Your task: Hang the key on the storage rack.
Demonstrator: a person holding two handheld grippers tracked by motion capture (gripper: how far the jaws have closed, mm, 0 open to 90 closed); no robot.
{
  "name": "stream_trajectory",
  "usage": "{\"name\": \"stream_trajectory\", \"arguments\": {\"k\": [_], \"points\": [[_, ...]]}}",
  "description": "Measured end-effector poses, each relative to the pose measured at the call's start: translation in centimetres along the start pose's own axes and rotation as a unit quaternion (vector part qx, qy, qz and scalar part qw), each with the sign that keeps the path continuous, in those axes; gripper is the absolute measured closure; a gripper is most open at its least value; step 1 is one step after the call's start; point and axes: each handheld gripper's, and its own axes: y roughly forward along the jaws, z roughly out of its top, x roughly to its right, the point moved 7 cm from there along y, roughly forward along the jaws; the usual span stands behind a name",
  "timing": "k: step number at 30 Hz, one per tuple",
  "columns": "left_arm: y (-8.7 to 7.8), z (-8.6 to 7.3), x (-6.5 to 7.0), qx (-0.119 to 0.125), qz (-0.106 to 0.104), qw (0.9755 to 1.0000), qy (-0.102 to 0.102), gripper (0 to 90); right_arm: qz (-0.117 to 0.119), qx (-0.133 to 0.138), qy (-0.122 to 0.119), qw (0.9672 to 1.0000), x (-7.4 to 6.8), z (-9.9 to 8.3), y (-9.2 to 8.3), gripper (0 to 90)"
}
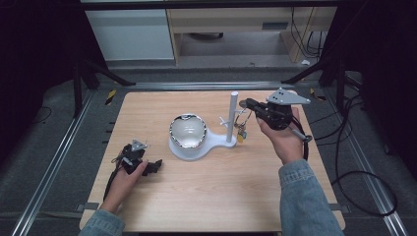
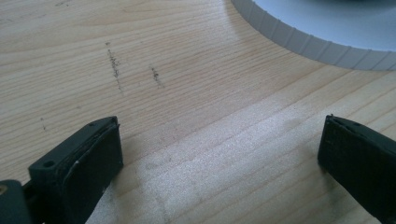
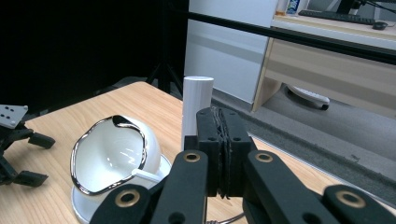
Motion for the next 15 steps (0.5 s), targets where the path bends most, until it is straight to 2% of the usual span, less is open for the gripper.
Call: {"name": "stream_trajectory", "arguments": {"k": [15], "points": [[0.0,0.0,0.0,0.0,0.0,1.0,0.0,0.0,-0.002,-0.009,0.007,0.9999,0.49,-0.55,0.36,88.8]]}}
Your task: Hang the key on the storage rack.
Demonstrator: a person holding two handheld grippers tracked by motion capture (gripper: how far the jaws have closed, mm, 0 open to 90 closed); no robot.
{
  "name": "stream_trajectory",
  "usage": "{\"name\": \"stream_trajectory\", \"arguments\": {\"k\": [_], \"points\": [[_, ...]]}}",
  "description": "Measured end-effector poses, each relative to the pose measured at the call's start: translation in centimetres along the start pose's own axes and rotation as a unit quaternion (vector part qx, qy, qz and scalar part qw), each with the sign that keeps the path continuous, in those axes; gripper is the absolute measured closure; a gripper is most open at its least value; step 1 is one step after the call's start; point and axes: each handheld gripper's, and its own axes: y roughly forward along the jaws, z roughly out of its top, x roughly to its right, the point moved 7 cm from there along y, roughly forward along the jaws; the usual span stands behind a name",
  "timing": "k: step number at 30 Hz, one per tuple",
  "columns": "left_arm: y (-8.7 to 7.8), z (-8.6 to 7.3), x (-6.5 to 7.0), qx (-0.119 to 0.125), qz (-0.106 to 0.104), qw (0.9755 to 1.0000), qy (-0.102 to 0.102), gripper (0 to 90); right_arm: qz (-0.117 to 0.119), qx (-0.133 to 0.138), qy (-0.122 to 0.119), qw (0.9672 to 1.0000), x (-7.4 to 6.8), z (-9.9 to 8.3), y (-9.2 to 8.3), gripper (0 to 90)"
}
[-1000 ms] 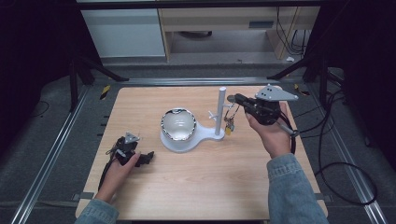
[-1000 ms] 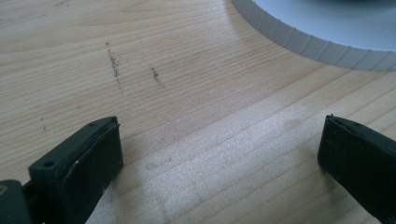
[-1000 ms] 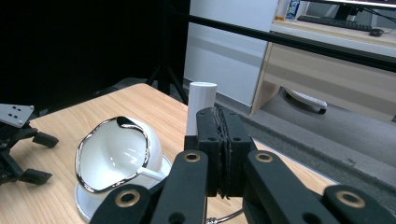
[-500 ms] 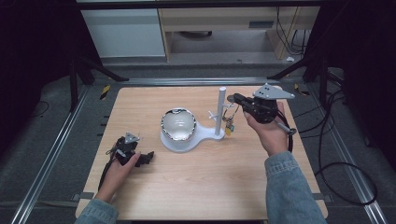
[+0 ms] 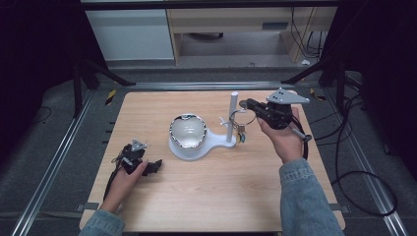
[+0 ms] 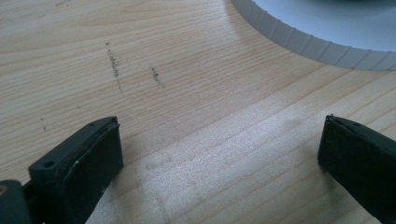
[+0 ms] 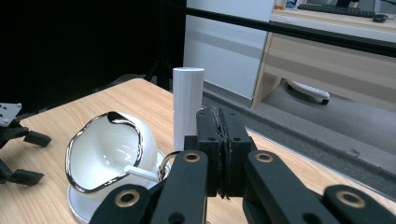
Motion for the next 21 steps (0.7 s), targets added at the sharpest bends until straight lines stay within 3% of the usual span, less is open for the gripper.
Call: {"name": "stream_trajectory", "arguments": {"k": [21], "points": [[0.0,0.0,0.0,0.0,0.0,1.0,0.0,0.0,-0.008,-0.009,0.017,0.9998,0.9,-1.2,0.0,88.6]]}}
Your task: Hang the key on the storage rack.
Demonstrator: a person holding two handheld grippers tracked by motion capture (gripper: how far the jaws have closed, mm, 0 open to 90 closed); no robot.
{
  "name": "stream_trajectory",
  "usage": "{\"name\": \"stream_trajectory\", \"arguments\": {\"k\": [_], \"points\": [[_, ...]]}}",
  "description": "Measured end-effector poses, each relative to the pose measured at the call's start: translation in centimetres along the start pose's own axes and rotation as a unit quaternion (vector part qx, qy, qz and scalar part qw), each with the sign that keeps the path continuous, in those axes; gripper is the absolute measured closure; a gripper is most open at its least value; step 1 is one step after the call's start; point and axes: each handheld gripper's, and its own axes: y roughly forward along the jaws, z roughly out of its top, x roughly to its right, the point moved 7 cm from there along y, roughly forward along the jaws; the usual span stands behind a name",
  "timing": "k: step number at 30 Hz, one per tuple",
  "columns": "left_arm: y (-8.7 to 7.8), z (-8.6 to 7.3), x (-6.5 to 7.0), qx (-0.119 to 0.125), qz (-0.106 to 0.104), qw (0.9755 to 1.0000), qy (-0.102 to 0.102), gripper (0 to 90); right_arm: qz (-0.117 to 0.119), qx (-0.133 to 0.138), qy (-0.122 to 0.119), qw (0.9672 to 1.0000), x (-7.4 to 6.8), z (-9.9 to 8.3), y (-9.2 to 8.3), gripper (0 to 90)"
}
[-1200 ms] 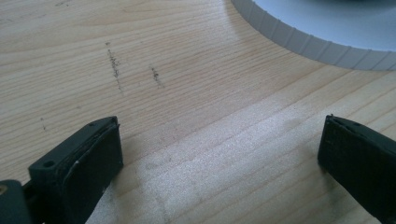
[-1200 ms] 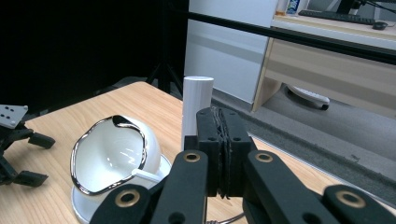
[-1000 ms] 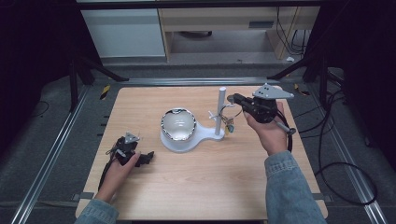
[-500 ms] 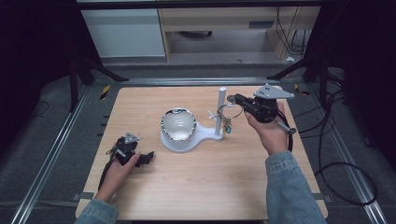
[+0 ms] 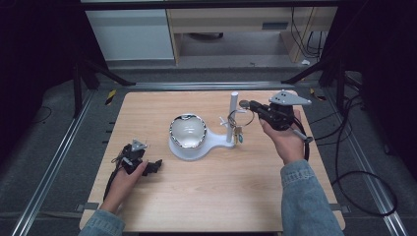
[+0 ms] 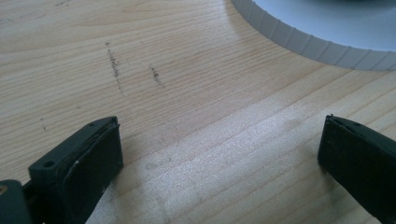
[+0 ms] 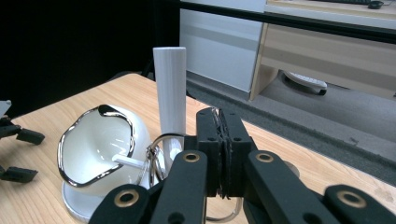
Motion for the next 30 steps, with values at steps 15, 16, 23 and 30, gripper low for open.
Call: {"name": "stream_trajectory", "arguments": {"k": [15,16,23,30], "points": [[0.0,0.0,0.0,0.0,0.0,1.0,0.0,0.0,-0.01,-0.021,0.01,0.9997,0.5,-1.9,0.0,88.5],[0.0,0.0,0.0,0.0,0.0,1.0,0.0,0.0,-0.01,-0.024,0.011,0.9996,0.6,-2.1,0.0,88.5],[0.0,0.0,0.0,0.0,0.0,1.0,0.0,0.0,-0.01,-0.032,0.018,0.9993,0.6,-2.8,0.2,87.7],[0.0,0.0,0.0,0.0,0.0,1.0,0.0,0.0,-0.014,-0.045,0.025,0.9986,0.8,-4.0,0.5,86.2]]}}
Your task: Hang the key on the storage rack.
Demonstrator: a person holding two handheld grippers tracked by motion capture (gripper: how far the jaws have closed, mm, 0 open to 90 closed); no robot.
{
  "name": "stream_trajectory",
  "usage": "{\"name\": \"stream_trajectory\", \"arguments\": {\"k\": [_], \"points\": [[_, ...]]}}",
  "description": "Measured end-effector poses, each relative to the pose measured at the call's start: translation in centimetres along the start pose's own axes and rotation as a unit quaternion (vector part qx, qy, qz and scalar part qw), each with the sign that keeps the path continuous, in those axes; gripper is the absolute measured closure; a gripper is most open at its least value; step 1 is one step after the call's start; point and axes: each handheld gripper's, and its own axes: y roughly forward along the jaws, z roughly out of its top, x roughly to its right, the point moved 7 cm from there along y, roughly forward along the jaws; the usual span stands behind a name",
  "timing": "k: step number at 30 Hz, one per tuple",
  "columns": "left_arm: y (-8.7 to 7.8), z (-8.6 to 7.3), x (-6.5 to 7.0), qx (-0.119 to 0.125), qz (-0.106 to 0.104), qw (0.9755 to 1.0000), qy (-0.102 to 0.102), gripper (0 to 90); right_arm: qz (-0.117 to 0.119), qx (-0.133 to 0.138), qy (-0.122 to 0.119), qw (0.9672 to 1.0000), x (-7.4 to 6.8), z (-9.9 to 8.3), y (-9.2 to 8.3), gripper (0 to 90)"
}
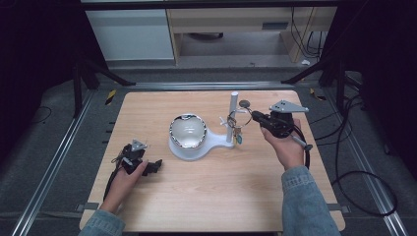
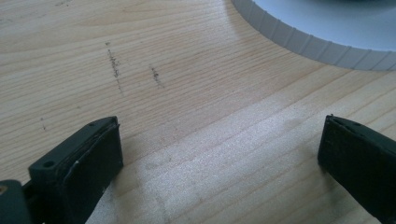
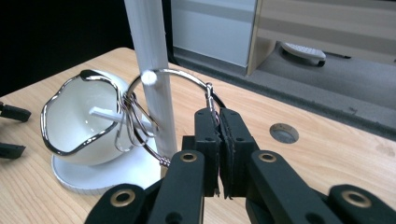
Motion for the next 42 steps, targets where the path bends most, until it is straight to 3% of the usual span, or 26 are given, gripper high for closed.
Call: {"name": "stream_trajectory", "arguments": {"k": [12,23,35,42], "points": [[0.0,0.0,0.0,0.001,0.0,1.0,0.0,0.0,-0.008,-0.027,0.021,0.9994,0.8,-1.6,0.5,84.8],[0.0,0.0,0.0,0.0,0.0,1.0,0.0,0.0,-0.01,-0.027,0.024,0.9993,0.9,-2.2,0.4,81.3],[0.0,0.0,0.0,-0.001,0.0,1.0,0.002,0.0,-0.036,-0.025,0.019,0.9988,1.4,-2.2,0.2,58.0],[0.0,0.0,0.0,-0.001,0.0,1.0,0.002,0.0,-0.062,-0.023,0.02,0.9976,2.1,-2.1,0.0,36.0]]}}
